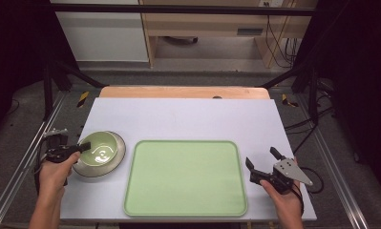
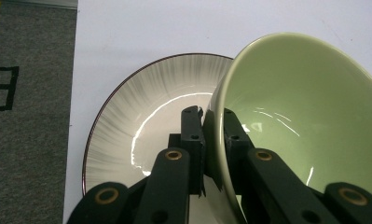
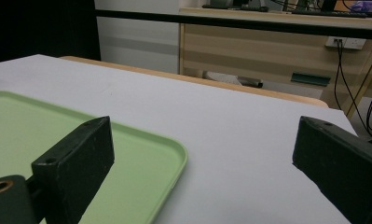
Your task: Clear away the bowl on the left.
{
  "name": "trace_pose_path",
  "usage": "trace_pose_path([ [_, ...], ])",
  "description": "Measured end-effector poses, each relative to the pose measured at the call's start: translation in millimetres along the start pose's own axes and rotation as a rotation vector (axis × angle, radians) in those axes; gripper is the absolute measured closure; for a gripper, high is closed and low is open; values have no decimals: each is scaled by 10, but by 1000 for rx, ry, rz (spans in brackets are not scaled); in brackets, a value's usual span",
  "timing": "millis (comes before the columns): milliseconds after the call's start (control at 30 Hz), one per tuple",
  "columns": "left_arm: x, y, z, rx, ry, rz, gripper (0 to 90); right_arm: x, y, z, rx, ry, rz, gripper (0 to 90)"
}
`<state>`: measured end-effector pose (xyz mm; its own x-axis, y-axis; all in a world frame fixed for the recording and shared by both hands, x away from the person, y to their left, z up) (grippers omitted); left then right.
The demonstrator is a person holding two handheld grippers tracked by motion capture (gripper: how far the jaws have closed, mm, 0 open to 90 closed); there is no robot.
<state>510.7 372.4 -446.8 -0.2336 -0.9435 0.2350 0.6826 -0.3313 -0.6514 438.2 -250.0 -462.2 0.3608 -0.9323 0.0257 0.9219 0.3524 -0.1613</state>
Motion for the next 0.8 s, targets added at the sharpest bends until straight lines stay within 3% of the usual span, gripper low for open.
trace_pose_path([
  [800, 161, -36, 76, 35, 7, -69, 827, -26, 12, -2, -1, 0, 9, 55],
])
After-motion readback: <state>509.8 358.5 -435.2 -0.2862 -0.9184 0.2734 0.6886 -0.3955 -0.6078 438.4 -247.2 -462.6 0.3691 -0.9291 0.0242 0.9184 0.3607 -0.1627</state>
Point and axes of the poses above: each handheld gripper's, and its own axes: y roughly forward along the jaws, z roughly out of its top, x roughly to its right, the point moved 3 cm from there along y, roughly forward along the jaws, and after that the axes turned 1 degree about y, right-handed, at the moved point
